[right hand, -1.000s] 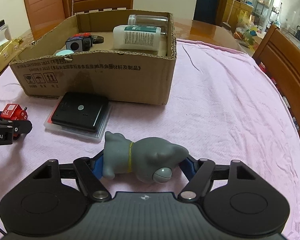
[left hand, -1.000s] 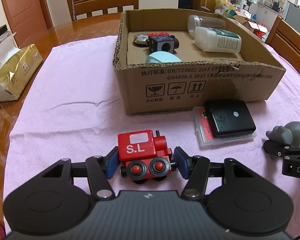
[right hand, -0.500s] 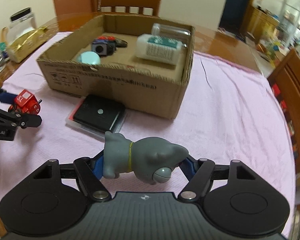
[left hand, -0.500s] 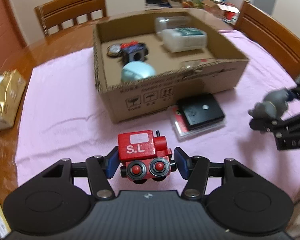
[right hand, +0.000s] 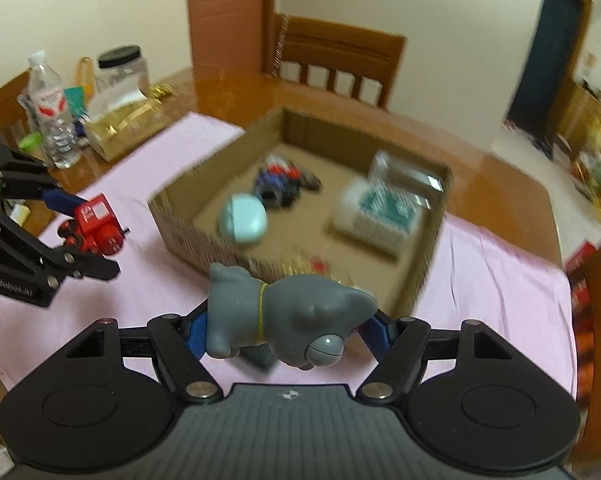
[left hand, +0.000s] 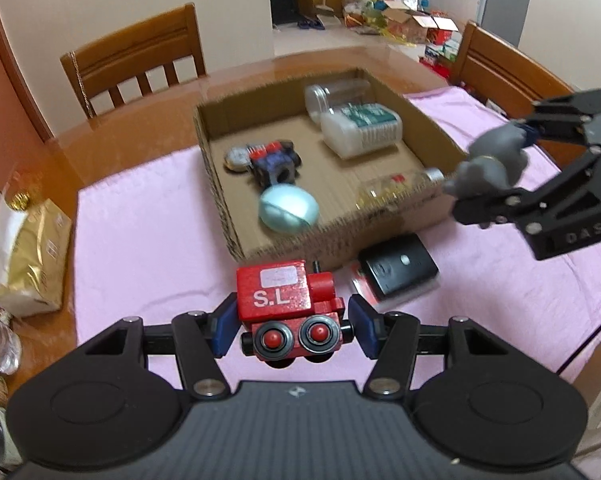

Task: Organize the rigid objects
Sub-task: 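Carry the red train and grey cat with both tools over the box, then open the right tool to drop the grey cat while the left tool releases the train into the box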

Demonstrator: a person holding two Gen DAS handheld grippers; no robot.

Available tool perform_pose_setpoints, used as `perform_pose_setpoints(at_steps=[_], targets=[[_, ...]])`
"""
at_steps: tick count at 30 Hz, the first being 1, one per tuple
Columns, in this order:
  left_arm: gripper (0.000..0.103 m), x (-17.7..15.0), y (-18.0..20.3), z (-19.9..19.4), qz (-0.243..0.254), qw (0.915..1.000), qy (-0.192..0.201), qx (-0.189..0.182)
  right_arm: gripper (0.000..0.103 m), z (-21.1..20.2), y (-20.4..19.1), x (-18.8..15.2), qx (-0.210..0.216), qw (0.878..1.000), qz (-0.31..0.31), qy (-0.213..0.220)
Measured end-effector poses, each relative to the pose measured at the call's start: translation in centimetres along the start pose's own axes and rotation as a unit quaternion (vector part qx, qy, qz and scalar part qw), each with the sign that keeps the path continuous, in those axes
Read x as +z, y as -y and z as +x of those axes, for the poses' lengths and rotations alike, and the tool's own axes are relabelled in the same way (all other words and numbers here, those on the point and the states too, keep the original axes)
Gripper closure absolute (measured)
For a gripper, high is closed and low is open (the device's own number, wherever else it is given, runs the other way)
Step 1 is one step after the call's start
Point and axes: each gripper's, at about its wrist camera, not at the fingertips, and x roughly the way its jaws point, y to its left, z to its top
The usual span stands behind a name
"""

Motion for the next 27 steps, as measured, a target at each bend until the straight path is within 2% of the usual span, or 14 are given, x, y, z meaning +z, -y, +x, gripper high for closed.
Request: perform_pose_setpoints(at_steps=[4, 12, 17, 27], targets=[[0.046, 1.3, -1.0, -0.5, -0.001, 0.9997, 0.019, 0.015, 0.026, 1.6, -0.2, 3.0, 0.014, 0.999, -0.025, 0.015], [0.046, 4.2, -2.3, -0.4, 0.002, 0.9982, 0.046, 0.038, 0.025, 6.0, -1.0, 6.3, 0.031, 0.998, -0.059, -0.004], [0.046, 5.7, -3.0, 0.8, 0.004, 0.9978, 0.049, 0.044, 0.001, 6.0, -1.4, 6.3, 0.027, 0.998, -0.059, 0.006], [0.046, 10.6, -3.0, 5.6, 0.01, 0.9975, 0.059, 0.038, 0.0, 4.0, -1.2, 4.8, 0.02, 1.0, -0.024, 0.005]])
